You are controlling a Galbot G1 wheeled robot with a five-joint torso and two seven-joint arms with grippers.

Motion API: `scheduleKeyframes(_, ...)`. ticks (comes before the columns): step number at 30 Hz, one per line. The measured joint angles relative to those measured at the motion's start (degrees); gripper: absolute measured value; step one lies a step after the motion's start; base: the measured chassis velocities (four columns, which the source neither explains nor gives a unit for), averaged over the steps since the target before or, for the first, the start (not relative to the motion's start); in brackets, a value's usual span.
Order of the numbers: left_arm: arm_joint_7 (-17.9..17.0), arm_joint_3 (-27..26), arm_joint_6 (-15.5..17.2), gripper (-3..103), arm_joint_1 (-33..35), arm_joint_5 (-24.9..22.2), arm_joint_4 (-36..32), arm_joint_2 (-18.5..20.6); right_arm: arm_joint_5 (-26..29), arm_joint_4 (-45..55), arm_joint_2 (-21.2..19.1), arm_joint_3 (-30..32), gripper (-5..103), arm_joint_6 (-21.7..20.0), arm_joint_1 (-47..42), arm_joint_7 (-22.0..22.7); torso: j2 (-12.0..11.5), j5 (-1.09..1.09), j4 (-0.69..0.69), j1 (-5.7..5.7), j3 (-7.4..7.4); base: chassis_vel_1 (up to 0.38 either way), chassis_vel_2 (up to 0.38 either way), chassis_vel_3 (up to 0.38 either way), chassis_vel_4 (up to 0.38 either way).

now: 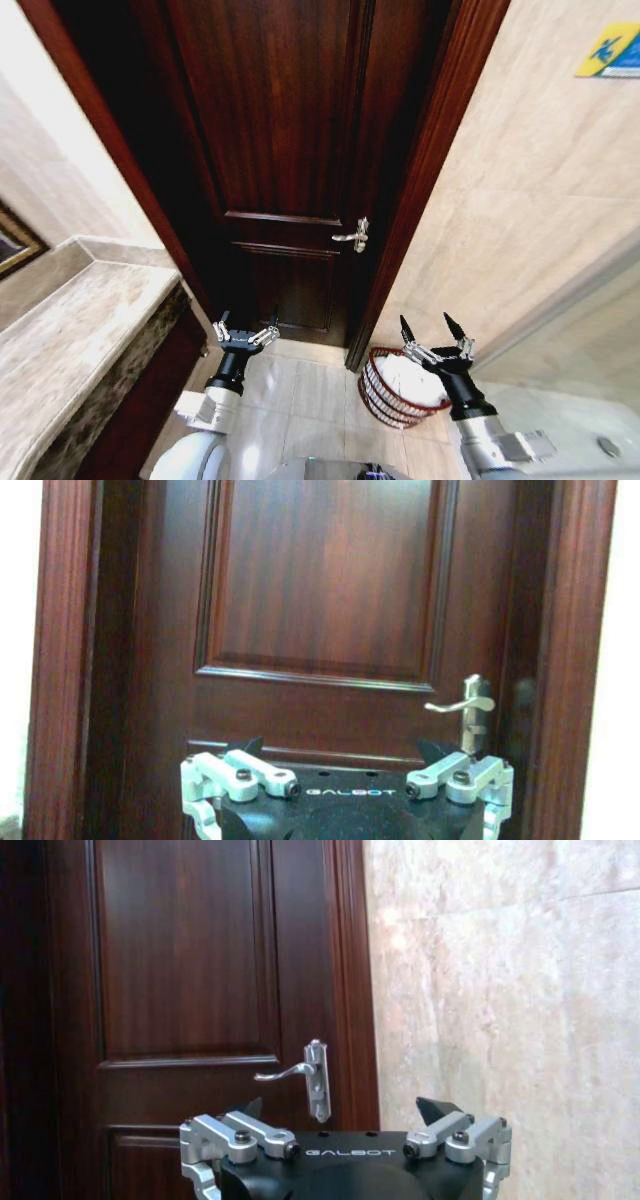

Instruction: Discard the used towel into the hamper.

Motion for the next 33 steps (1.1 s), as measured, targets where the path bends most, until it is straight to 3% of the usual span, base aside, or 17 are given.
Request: scheduleKeyframes(33,0.01,0.00,0.00,100,-0.02,0.00,0.00,0.00,0.00,0.00,0.00,0.00,100,0.00,0.01,0.00,-0.04,-0.02,0.00,0.07,0.03,-0.015,-0.030,-0.028,-0.015)
